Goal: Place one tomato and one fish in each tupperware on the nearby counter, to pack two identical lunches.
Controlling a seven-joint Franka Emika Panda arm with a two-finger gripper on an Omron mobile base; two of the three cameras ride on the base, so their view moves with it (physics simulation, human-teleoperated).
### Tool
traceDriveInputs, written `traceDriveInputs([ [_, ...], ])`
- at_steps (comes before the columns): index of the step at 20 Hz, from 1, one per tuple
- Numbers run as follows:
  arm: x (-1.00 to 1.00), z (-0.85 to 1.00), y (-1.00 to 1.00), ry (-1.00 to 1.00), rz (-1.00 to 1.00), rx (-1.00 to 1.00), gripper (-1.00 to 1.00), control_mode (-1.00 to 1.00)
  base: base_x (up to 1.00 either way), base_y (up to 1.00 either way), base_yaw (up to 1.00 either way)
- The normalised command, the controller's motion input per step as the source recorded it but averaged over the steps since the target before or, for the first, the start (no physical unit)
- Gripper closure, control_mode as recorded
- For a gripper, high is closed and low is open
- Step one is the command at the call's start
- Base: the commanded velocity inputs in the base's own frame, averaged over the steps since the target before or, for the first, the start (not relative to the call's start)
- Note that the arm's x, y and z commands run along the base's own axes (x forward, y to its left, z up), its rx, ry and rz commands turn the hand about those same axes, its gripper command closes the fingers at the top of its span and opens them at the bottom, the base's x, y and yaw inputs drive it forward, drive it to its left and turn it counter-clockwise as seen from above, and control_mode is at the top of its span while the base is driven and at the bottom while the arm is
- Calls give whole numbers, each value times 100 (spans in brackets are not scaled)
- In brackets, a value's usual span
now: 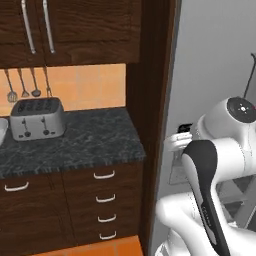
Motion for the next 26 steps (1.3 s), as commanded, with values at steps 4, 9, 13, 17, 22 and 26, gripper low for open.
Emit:
traceDriveInputs([
  [4,0,0,0,0,0,0,100,100,-17,100,0],
  [9,0,0,0,0,0,0,100,100,-3,100,0],
  [13,0,0,0,0,0,0,100,100,0,100,0],
  [17,0,0,0,0,0,0,100,100,0,100,0],
  [22,0,0,0,0,0,0,100,100,1,100,0],
  [26,0,0,0,0,0,0,100,100,9,100,0],
])
